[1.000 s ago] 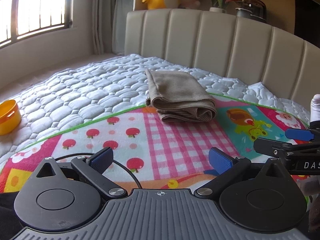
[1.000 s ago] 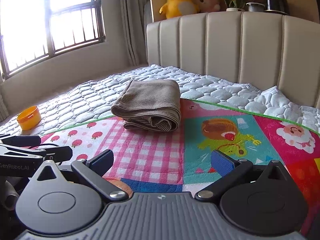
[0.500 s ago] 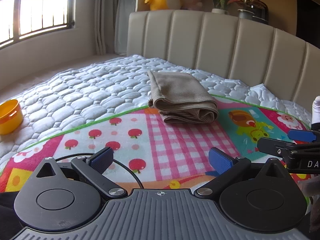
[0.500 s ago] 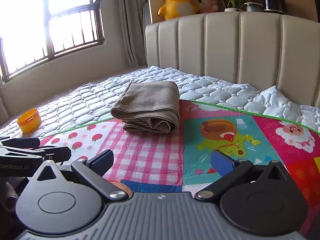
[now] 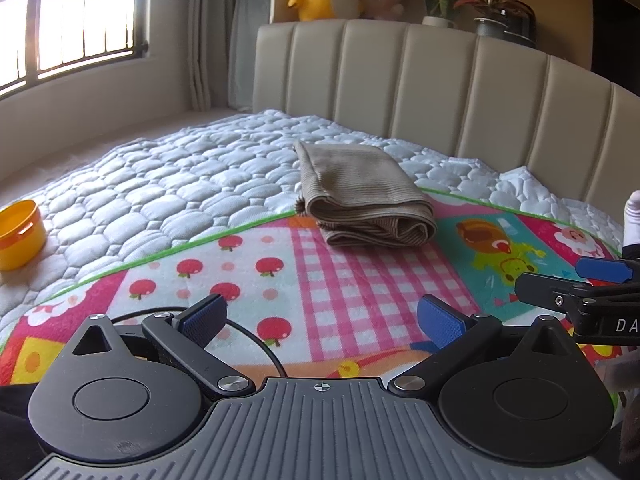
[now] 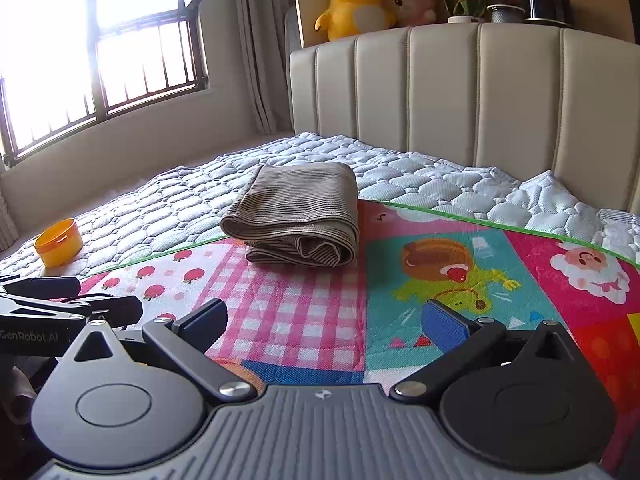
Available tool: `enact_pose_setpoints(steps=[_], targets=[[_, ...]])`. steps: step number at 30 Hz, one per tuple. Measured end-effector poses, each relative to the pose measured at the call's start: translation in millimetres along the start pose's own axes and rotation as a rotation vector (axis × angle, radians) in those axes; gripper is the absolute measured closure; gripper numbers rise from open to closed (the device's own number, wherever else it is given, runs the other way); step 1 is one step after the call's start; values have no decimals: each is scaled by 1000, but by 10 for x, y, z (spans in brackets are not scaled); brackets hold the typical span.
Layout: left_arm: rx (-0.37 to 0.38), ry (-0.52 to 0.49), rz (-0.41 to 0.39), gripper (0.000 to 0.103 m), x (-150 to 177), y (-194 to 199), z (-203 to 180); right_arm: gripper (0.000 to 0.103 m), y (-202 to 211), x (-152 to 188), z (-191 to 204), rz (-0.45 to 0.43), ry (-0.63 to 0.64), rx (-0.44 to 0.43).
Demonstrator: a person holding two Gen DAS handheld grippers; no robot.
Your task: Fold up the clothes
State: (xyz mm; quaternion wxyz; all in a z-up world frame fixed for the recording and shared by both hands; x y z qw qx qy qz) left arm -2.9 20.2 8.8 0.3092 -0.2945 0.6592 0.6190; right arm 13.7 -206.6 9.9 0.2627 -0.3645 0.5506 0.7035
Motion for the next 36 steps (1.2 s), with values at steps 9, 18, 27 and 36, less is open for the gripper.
enact_pose_setpoints(steps=[9, 18, 27, 36], targets=[[-2, 0, 4, 0, -3, -5, 5, 0, 0, 6, 3, 3, 0, 0], [-4, 0, 5, 0, 1, -7, 1, 0, 0, 6, 13, 2, -5, 0], [-7, -1, 7, 0, 6, -8, -6, 0, 1, 8, 9, 2, -5, 0], [-8, -2, 10, 0, 5, -13, -7, 0, 8, 10, 2, 2, -4, -1]])
Point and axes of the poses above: each gripper's, at about its wrist camera, not at the fingertips, and y roughly against the way its jaws point, z to its left, x to its underside, the point moved 1 cm from there along -y, roughly the way its jaws point, and after that the axes turned 5 degrees about z, right-handed, at the moved point
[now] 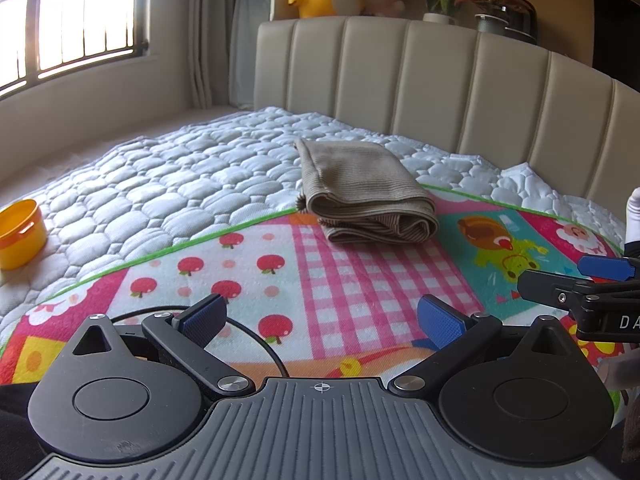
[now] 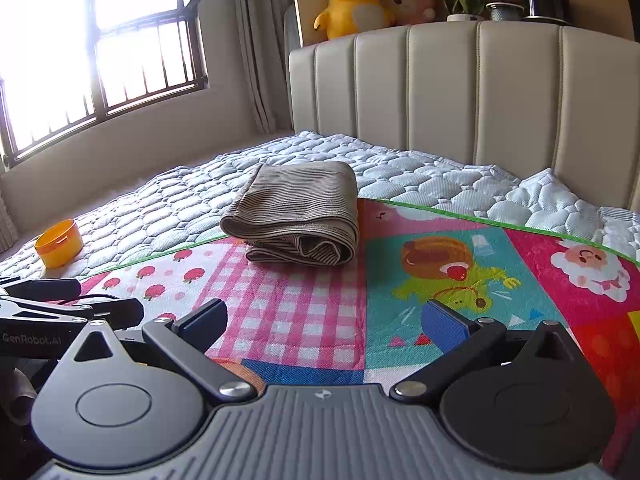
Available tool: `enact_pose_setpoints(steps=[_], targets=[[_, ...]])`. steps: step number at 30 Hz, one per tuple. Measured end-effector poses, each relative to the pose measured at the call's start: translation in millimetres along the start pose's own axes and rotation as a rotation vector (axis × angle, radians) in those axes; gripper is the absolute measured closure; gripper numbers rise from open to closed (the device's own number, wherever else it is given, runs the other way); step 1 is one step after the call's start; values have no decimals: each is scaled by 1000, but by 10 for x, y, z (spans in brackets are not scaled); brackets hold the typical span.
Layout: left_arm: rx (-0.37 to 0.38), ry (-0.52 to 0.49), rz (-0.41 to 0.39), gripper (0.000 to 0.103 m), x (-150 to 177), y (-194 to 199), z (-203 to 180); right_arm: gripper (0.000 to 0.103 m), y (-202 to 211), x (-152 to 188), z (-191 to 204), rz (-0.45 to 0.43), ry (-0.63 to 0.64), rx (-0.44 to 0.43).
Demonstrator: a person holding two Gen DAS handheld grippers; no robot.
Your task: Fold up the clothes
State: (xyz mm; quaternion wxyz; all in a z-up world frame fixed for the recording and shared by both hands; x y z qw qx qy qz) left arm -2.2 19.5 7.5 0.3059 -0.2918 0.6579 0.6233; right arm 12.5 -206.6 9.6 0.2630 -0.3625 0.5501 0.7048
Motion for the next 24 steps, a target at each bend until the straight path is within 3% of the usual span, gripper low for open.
enact_pose_setpoints(steps=[24], targets=[[-1, -2, 2, 0, 1, -2, -3, 0, -16, -8, -26, 5, -1, -6]])
Point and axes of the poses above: each gripper's, at about its wrist camera, not at the fingertips, and y roughly against the way its jaws point, z to its left, x to its underside, the point moved 1 cm from there along -y, roughly the way its jaws point, and after that the axes turned 5 degrees about z, right-handed, at the moved point
